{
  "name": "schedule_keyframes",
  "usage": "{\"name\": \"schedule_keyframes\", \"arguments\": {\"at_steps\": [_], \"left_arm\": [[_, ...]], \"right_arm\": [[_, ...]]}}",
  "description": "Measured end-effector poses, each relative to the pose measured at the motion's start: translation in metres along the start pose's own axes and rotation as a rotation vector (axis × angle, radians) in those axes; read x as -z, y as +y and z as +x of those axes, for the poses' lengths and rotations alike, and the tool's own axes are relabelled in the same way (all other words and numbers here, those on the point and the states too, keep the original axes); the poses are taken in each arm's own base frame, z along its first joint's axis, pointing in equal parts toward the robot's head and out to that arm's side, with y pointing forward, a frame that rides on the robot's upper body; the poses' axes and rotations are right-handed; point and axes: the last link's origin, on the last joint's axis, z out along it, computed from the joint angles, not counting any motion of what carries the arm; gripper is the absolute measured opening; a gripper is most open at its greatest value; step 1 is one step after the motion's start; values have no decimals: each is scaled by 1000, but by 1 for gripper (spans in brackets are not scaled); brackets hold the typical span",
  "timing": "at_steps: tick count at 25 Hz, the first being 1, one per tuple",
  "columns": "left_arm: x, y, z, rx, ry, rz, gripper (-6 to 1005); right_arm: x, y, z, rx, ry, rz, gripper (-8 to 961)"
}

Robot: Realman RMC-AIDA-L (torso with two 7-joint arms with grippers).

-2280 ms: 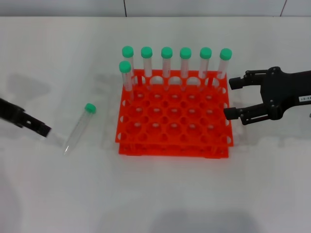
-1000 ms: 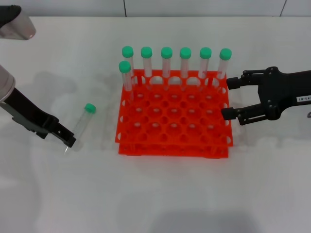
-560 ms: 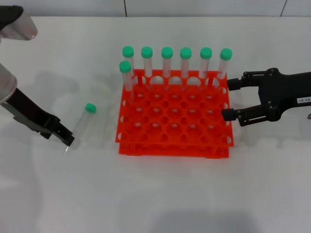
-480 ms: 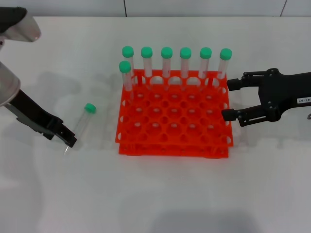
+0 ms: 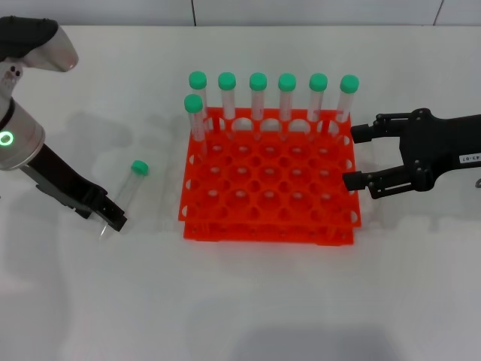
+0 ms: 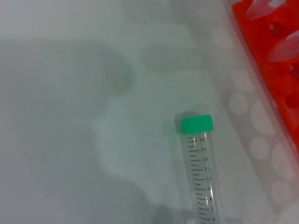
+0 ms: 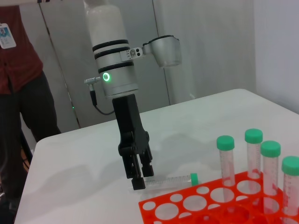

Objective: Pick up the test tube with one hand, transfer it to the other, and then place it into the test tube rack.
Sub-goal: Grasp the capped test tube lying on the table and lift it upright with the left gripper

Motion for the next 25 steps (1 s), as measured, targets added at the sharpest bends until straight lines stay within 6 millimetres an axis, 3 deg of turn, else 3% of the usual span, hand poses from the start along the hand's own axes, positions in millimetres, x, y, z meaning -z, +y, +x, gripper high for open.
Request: {"name": "schedule_keyframes", "arguments": {"at_steps": [13,25], "left_arm": [[-2,4,2,-3,-2,-5,649],[-3,4,2,3,-6,0,407]], "right_arm": [[2,1,3,-5,0,2,854],[2,1,3,-2,0,4,854]]}}
